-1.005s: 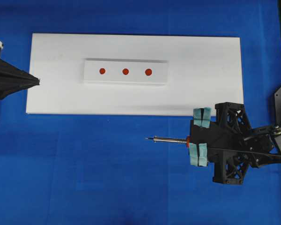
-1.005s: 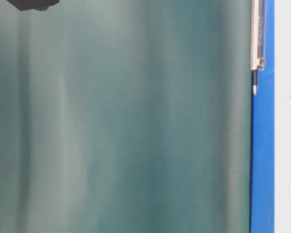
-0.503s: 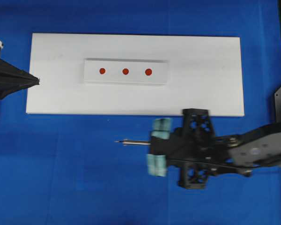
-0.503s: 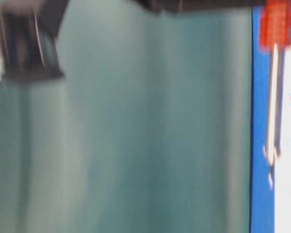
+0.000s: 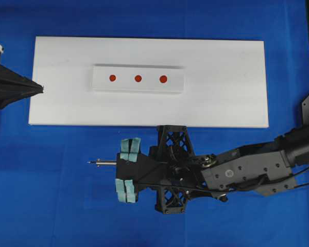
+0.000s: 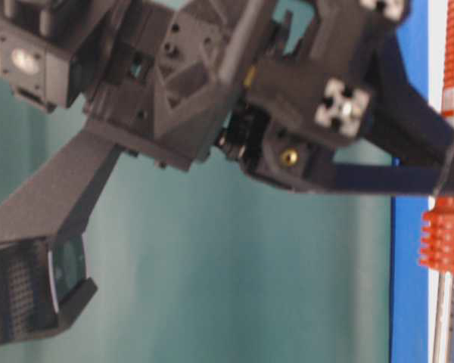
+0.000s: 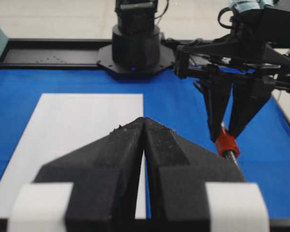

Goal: Touch the tip of the soldering iron to the mark.
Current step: 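Lower the soldering iron onto the blue table surface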

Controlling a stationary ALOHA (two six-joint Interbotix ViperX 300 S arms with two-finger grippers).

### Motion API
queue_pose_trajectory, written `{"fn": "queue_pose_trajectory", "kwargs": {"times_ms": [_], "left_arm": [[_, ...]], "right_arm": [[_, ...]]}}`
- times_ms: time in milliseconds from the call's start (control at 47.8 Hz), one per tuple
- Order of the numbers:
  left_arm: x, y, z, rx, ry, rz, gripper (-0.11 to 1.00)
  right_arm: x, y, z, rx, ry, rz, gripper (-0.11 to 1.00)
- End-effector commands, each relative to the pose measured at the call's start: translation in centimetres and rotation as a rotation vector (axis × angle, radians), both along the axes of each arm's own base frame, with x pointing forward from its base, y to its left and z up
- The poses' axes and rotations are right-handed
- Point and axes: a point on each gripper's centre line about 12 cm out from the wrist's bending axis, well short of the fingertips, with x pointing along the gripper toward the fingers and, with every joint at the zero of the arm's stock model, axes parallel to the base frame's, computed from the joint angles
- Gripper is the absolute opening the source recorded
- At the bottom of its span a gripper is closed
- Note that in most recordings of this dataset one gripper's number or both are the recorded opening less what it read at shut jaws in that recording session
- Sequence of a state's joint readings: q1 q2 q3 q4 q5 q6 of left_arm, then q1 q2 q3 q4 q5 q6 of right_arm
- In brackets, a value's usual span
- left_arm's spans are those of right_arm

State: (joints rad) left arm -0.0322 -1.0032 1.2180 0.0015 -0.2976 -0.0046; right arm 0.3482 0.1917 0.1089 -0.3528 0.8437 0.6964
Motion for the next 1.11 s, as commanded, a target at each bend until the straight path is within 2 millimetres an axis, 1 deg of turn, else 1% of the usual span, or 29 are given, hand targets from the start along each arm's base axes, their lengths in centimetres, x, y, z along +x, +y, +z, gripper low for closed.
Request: {"fn": "queue_pose_trajectory", "kwargs": {"times_ms": [0,105,209,356,524,733,901,1089], "left_arm": [[0.1,0.0,0.6,0.002,-0.020,0.001,0.00],[0.0,0.0,0.5,0.002,-0.018,0.001,0.00],[0.0,0.0,0.5,0.001,-0.017,0.001,0.00],[0.0,0.0,0.5,-0.001,-0.015,0.001,0.00],[0.0,0.0,0.5,-0.001,-0.015,0.001,0.00],[0.0,0.0,0.5,-0.001,-0.015,0.001,0.00],[0.0,0.0,0.5,-0.002,-0.015,0.001,0.00],[0.0,0.0,0.5,-0.002,-0.015,0.001,0.00]], "right_arm": [[0.4,-0.1,1.7,0.016,-0.046,-0.004,0.06],[0.5,-0.2,1.3,0.014,-0.043,-0.003,0.06],[0.8,-0.3,0.3,0.010,-0.029,-0.004,0.06],[1.4,-0.2,-2.1,0.012,-0.014,0.009,0.06],[2.0,0.5,-4.7,0.049,-0.051,0.047,0.06],[2.4,1.3,-7.5,0.101,-0.095,0.087,0.06],[2.6,1.5,-9.7,0.108,-0.085,0.101,0.06],[2.6,1.5,-10.8,0.102,-0.065,0.101,0.06]]}}
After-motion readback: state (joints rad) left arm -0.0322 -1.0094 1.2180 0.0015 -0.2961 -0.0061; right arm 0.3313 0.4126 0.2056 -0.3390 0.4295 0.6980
